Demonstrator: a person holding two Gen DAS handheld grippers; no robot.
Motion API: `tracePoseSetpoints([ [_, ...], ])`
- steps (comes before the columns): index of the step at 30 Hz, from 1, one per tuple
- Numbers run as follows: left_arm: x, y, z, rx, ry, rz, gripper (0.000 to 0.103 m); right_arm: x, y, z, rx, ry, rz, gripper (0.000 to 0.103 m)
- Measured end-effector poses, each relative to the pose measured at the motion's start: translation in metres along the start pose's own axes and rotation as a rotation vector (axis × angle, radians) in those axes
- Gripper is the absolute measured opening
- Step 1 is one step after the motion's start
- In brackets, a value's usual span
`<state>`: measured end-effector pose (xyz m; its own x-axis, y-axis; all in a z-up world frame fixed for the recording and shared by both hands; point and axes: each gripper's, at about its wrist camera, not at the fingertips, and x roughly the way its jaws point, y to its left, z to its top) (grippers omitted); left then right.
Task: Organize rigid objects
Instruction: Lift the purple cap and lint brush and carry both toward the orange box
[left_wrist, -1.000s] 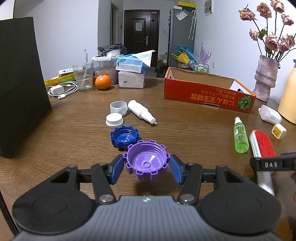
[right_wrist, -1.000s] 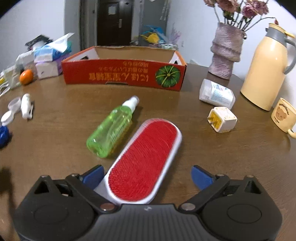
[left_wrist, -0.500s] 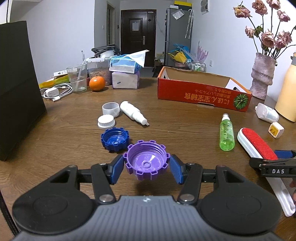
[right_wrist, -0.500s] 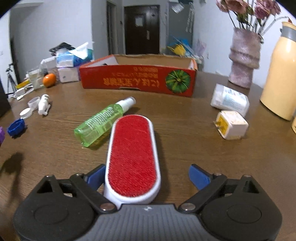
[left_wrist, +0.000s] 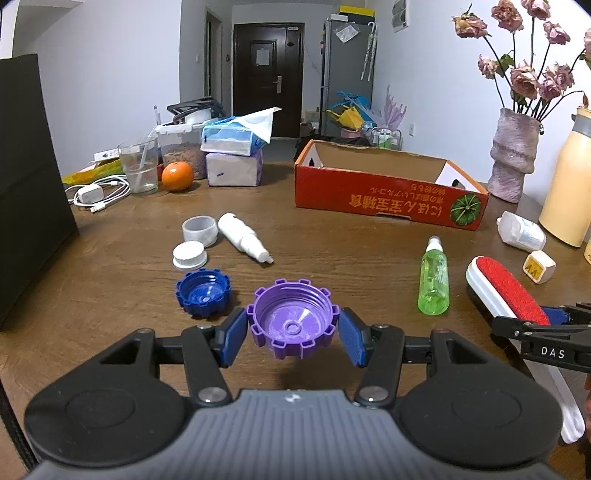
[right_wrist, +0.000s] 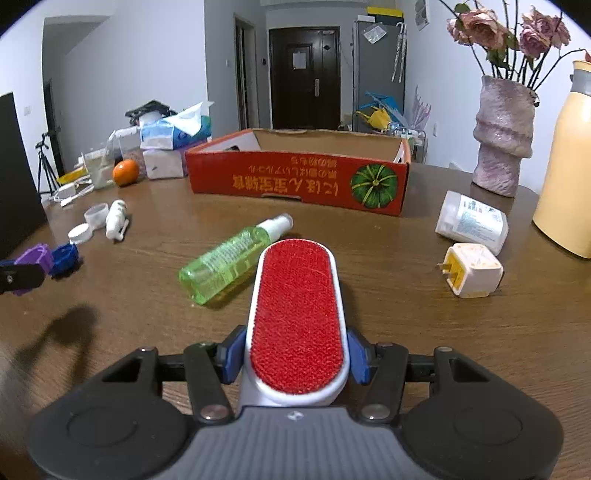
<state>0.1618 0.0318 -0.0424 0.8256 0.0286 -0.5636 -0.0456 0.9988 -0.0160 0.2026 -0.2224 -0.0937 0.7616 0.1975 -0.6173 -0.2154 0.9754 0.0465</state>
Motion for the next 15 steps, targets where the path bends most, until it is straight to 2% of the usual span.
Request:
tracePoseSetpoints([
  [15,0.005,-0.031,0.034,0.023,-0.050,-0.039,0.056,-0.014,-0.011,0.026,0.034,-0.070,-0.003,0.055],
])
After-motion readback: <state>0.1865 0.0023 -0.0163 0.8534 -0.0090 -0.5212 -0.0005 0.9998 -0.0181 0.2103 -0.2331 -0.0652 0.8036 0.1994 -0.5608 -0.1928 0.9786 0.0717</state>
